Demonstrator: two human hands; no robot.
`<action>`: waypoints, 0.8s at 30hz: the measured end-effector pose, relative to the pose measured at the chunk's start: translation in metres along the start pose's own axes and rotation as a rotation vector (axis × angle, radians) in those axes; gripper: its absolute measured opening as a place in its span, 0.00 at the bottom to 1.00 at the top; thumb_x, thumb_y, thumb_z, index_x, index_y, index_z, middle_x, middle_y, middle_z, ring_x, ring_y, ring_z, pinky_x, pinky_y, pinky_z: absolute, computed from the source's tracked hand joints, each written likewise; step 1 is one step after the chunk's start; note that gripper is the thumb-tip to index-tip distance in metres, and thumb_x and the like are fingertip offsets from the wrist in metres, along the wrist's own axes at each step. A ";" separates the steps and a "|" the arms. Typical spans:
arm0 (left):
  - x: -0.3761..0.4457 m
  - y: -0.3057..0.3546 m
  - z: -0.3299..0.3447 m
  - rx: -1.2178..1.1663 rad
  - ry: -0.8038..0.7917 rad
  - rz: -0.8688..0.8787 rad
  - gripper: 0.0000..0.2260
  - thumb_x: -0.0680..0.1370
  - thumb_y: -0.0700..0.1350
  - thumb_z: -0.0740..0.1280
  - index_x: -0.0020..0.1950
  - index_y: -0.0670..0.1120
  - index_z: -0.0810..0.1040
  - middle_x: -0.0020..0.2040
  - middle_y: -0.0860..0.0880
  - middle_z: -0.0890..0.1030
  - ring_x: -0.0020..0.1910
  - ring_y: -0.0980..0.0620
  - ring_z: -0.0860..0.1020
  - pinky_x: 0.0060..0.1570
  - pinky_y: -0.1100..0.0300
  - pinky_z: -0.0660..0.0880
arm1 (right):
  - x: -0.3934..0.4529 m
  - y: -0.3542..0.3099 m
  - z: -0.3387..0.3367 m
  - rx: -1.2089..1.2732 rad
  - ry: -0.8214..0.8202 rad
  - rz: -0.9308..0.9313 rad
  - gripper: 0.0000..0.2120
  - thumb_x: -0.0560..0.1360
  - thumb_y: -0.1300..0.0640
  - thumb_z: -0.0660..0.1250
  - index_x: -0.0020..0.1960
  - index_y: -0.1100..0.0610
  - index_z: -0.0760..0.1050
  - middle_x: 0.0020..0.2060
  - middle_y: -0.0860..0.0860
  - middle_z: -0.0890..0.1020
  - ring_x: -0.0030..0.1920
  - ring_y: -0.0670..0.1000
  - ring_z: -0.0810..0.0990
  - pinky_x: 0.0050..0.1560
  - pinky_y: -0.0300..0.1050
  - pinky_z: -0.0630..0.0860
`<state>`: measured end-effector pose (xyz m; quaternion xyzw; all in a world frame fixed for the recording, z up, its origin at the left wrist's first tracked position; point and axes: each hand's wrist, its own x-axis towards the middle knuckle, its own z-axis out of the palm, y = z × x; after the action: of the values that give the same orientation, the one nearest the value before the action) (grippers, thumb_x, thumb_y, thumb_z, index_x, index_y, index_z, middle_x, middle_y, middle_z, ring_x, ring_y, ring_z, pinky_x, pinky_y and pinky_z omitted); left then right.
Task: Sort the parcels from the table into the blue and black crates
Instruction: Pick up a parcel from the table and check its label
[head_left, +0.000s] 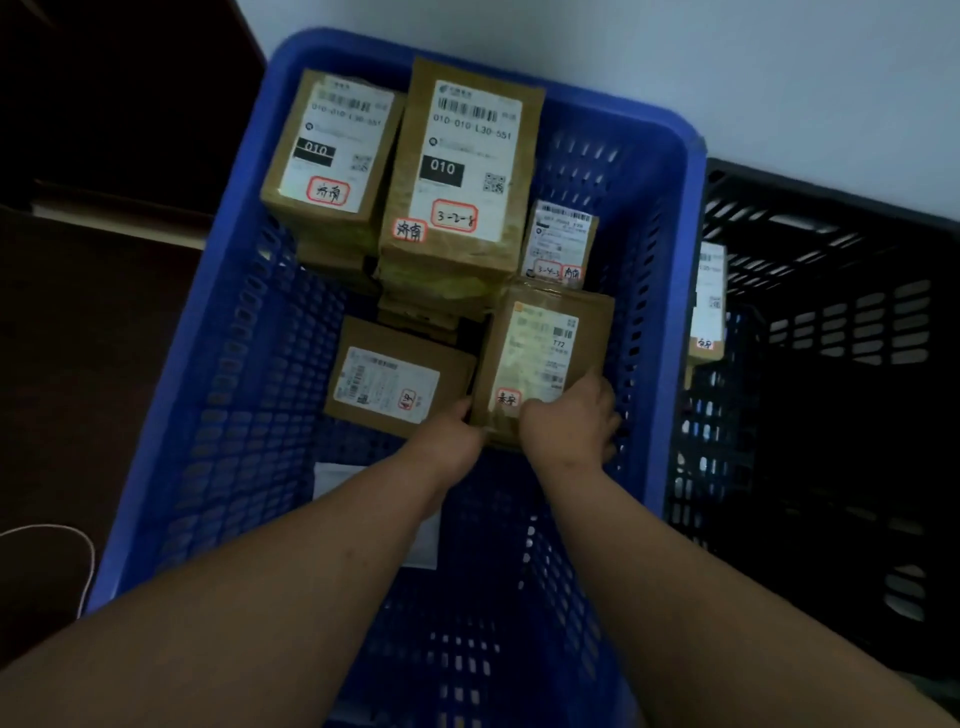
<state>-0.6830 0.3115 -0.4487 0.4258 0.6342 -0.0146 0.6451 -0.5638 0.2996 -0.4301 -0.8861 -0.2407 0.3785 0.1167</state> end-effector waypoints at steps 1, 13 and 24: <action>0.002 -0.002 0.001 0.001 0.009 -0.008 0.23 0.81 0.44 0.63 0.76 0.51 0.66 0.69 0.48 0.74 0.60 0.50 0.75 0.46 0.64 0.72 | 0.000 -0.001 -0.001 0.012 -0.007 0.014 0.36 0.71 0.56 0.67 0.75 0.59 0.58 0.73 0.56 0.62 0.73 0.60 0.59 0.72 0.64 0.57; -0.021 -0.005 0.001 -0.113 0.311 -0.097 0.19 0.80 0.49 0.60 0.70 0.45 0.72 0.64 0.43 0.75 0.58 0.46 0.75 0.60 0.56 0.73 | -0.008 0.007 -0.025 -0.027 -0.187 -0.026 0.24 0.77 0.52 0.65 0.68 0.62 0.64 0.64 0.59 0.66 0.54 0.56 0.72 0.49 0.47 0.71; -0.068 -0.019 -0.001 -0.138 0.332 -0.203 0.20 0.81 0.55 0.61 0.63 0.42 0.75 0.58 0.41 0.78 0.54 0.42 0.77 0.55 0.48 0.78 | -0.022 0.005 -0.045 -0.004 -0.416 0.059 0.30 0.76 0.50 0.66 0.73 0.58 0.62 0.69 0.59 0.63 0.62 0.60 0.71 0.64 0.55 0.73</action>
<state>-0.7075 0.2642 -0.4016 0.3112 0.7710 0.0343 0.5546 -0.5425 0.2823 -0.3875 -0.7958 -0.2342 0.5561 0.0515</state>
